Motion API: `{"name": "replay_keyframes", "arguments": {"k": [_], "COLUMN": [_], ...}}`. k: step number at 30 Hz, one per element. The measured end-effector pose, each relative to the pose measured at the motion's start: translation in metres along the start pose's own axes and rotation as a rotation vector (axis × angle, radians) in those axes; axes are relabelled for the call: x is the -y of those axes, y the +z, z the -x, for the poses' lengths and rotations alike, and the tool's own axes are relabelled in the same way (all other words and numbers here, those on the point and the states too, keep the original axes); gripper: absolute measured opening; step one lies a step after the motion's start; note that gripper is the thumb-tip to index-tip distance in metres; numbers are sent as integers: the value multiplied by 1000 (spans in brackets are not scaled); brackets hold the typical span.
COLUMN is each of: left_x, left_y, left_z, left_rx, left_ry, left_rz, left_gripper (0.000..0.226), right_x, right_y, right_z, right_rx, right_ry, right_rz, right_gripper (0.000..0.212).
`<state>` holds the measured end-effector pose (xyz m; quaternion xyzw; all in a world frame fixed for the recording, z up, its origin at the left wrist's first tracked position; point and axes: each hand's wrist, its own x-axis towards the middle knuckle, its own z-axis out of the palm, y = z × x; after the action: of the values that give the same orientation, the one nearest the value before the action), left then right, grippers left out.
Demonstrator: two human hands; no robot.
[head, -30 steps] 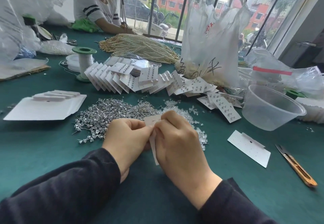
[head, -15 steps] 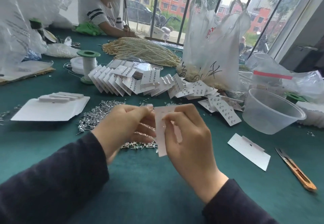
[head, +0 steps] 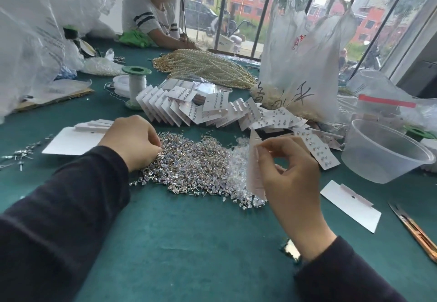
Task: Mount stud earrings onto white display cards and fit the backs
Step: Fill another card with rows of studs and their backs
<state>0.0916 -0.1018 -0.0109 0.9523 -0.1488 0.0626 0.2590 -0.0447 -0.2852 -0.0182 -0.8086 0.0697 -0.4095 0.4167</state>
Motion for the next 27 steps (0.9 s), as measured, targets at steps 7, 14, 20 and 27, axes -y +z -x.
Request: {"name": "replay_keyframes", "arguments": {"k": [7,14,20,27], "left_x": [0,0,0,0], "left_y": [-1,9,5,10], "left_z": [-2,-2,-1,0], "left_rx": [-45,38,14,-7], "left_ry": [30,66,52,74], "left_rz": [34,-32,-12,24], "left_gripper": [7,13,12,10], "right_x": [-6,-4,-3,-4], "right_y": [-2,-2,-2,-3], "right_z": [-3,-3,-3,-3], "right_rx": [5,29,86,140], "right_ry": [64,313,475,548], "right_rz": [-76,-335,-491,-554], "right_gripper": [15,22,9,12]}}
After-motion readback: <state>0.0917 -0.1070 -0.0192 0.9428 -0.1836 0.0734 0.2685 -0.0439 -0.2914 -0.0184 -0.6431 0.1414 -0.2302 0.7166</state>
